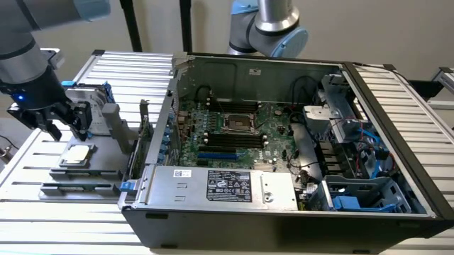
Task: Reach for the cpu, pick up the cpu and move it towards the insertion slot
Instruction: 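Pick up the cpu and move it towards the insertion slot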
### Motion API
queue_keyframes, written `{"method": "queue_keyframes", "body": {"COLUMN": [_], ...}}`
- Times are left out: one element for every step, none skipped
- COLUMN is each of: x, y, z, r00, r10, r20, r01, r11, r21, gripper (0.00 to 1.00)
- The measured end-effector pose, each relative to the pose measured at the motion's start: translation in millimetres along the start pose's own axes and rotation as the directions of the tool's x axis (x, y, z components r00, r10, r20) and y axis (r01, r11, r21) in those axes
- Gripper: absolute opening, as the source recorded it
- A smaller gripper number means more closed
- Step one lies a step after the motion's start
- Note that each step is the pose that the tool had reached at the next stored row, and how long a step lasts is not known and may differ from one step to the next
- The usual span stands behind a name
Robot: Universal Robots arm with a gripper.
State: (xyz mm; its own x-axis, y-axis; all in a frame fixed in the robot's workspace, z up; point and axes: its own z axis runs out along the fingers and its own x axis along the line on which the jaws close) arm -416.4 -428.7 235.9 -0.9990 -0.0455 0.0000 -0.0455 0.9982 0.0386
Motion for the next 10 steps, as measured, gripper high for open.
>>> {"method": "queue_keyframes", "body": {"x": [0.0, 0.0, 0.0, 0.0, 0.1, 0.3, 0.3, 0.5, 0.6, 0.8], "y": [-0.2, -0.4, -0.6, -0.8, -1.1, -1.3, -1.6, -1.8, -2.0, -2.2], "z": [1.8, 3.6, 5.5, 7.3, 9.1, 10.8, 12.6, 14.4, 16.2, 18.1], "r00": [1.0000, 1.0000, 1.0000, 1.0000, 1.0000, 1.0000, 1.0000, 1.0000, 1.0000, 1.0000], "r10": [0.001, 0.002, 0.002, 0.003, 0.003, 0.004, 0.004, 0.005, 0.006, 0.007], "r20": [0.0000, 0.0001, 0.0001, 0.0001, 0.0001, 0.0000, 0.0001, 0.0001, 0.0002, 0.0003], "r01": [-0.001, -0.002, -0.002, -0.003, -0.003, -0.004, -0.004, -0.005, -0.006, -0.007], "r11": [1.0000, 1.0000, 1.0000, 1.0000, 1.0000, 1.0000, 1.0000, 1.0000, 1.0000, 1.0000], "r21": [0.0000, 0.0000, 0.0000, 0.0000, 0.0002, 0.0004, 0.0005, 0.0007, 0.0009, 0.0013], "gripper": [0.60, 0.62, 0.62, 0.62, 0.67, 0.67, 0.67, 0.67, 0.67, 0.67]}}
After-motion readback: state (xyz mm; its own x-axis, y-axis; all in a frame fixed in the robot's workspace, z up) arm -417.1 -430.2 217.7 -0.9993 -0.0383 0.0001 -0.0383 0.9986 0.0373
